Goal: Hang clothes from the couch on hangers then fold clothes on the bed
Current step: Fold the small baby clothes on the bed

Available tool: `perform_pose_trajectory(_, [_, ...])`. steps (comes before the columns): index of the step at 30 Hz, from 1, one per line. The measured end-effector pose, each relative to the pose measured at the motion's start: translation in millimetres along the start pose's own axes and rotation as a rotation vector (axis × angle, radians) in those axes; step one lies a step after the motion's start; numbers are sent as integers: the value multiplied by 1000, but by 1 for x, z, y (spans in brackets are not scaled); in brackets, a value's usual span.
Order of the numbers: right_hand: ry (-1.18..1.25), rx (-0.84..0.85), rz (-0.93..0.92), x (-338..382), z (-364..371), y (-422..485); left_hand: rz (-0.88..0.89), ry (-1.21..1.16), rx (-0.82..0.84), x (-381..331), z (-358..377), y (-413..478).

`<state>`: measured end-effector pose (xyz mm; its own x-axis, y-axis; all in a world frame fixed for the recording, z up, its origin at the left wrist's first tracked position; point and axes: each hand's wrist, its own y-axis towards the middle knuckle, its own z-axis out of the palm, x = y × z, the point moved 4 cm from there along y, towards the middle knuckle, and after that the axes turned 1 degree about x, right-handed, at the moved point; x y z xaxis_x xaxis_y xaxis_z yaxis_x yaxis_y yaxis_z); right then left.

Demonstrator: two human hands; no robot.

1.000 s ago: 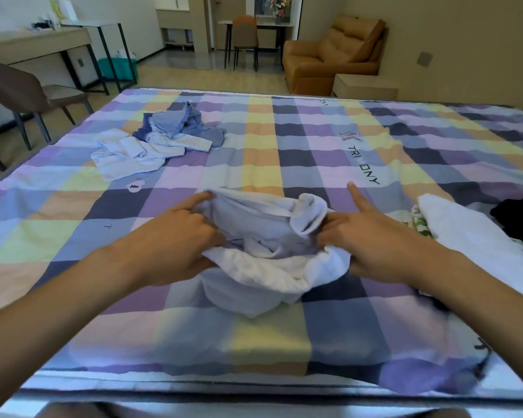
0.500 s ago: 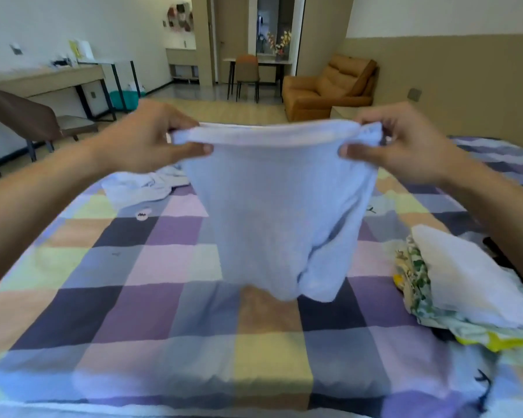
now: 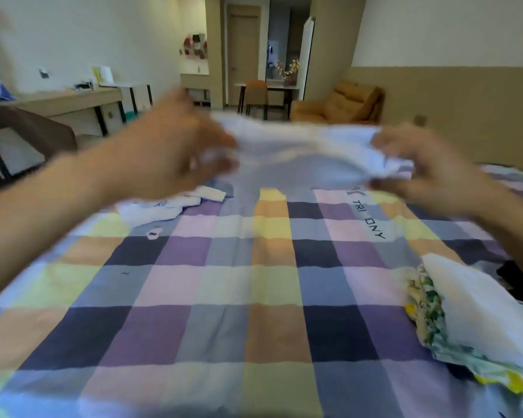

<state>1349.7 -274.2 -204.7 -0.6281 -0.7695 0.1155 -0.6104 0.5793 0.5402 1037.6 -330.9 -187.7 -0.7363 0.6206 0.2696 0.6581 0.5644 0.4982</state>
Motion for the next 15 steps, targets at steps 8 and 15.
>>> perform_pose_trajectory(8, [-345,982,538,-16,150,-134,-73,-906,480,-151,150,-107])
perform_pose_trajectory(15, [69,479,507,18,192,-116,-964,-674,21,-56,259,-114])
